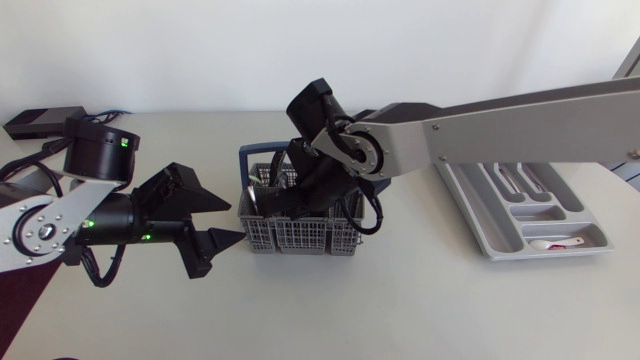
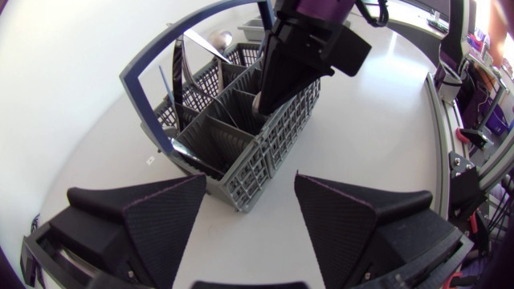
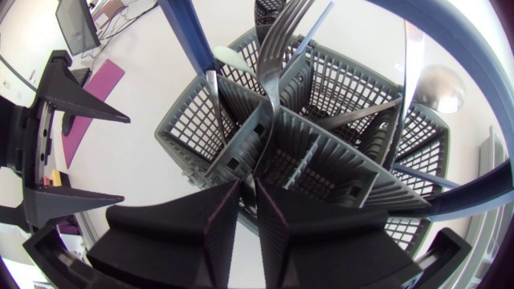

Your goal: Sort the cutlery from the basket into the organizer compartments.

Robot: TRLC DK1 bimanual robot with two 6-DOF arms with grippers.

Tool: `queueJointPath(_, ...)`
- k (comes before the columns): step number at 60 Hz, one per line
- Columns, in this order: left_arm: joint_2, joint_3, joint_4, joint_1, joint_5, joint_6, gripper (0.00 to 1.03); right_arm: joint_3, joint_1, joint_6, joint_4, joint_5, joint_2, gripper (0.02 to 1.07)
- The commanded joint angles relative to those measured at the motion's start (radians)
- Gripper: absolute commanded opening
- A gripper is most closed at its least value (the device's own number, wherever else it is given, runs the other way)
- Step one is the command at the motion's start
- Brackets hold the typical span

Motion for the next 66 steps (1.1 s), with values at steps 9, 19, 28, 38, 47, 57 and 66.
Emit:
queueJointPath(9,-0.002,-0.024,0.018,-0.002,0.01,0.02,0.76,-0.033,-0.005,-0.046,-0.018,-0.015,-0.024,0.17)
queueJointPath(19,-0.003,-0.027,0.019,-0.004,0.01,0.02,0.76,-0.005,-0.005,-0.058,-0.04,-0.021,-0.057,0.17)
queueJointPath(28,-0.003,-0.03,0.019,-0.009,0.01,0.017,0.76,0.044,-0.005,-0.066,-0.099,-0.05,-0.066,0.17)
queueJointPath(38,-0.005,-0.035,0.019,-0.01,0.01,0.017,0.76,0.082,-0.008,-0.078,-0.136,-0.07,-0.084,0.17)
queueJointPath(47,-0.007,-0.035,0.019,-0.009,0.01,0.017,0.76,0.074,-0.006,-0.086,-0.149,-0.061,-0.073,0.19)
queueJointPath(57,-0.007,-0.033,0.019,-0.01,0.01,0.017,0.76,0.059,0.006,-0.087,-0.141,-0.041,-0.073,0.4)
queueJointPath(66,-0.003,-0.033,0.019,-0.012,0.01,0.017,0.76,0.064,0.029,-0.087,-0.127,-0.022,-0.055,0.4)
